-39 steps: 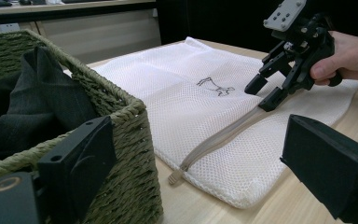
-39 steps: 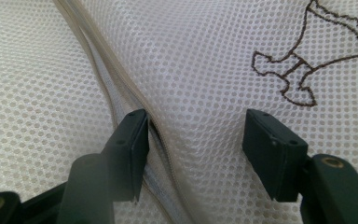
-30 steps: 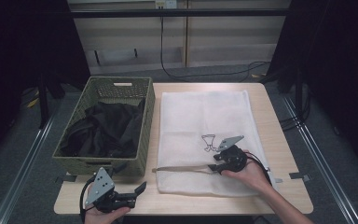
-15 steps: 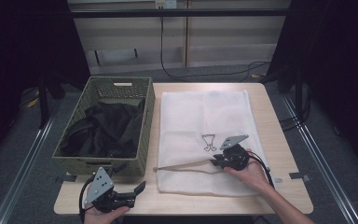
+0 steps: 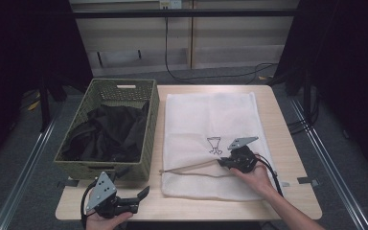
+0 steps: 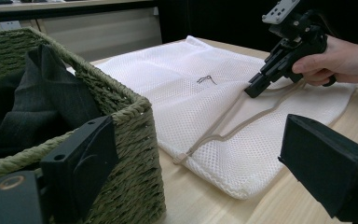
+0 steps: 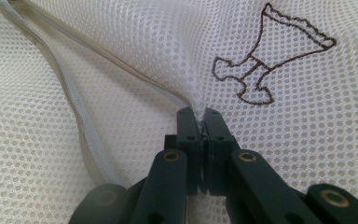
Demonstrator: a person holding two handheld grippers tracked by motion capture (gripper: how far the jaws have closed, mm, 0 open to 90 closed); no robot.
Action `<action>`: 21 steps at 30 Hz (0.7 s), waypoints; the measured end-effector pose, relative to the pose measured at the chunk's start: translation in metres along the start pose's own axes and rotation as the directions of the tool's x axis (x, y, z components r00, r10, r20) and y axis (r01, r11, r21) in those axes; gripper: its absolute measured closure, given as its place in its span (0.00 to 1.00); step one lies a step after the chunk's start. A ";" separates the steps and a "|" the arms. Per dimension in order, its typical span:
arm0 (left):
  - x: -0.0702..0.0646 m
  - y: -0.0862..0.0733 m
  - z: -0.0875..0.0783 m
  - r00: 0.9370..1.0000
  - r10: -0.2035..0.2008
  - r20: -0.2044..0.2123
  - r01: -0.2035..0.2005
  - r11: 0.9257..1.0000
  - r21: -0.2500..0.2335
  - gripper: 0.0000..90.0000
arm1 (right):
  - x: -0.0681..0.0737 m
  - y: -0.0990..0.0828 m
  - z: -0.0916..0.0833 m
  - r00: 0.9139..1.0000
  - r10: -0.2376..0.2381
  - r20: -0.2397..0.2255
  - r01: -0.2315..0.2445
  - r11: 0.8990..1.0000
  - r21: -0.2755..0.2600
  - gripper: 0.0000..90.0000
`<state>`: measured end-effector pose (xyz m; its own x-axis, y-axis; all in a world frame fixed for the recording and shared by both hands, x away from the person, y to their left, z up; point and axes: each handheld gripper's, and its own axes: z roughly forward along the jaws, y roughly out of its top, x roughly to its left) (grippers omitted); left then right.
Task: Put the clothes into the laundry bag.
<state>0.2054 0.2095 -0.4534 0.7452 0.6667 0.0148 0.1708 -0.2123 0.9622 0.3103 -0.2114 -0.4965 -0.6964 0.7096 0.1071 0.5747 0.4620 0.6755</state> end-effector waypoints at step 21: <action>0.000 0.001 0.000 1.000 -0.006 -0.003 0.006 1.000 -0.008 0.12 | -0.004 0.012 -0.025 0.998 0.056 -0.015 -0.058 0.983 -0.177 0.98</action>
<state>0.2052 0.2095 -0.4529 0.7418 0.6705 0.0098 0.1702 -0.2025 0.9644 0.3091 -0.2217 -0.4701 -0.6693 0.7265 0.1557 0.5291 0.3189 0.7864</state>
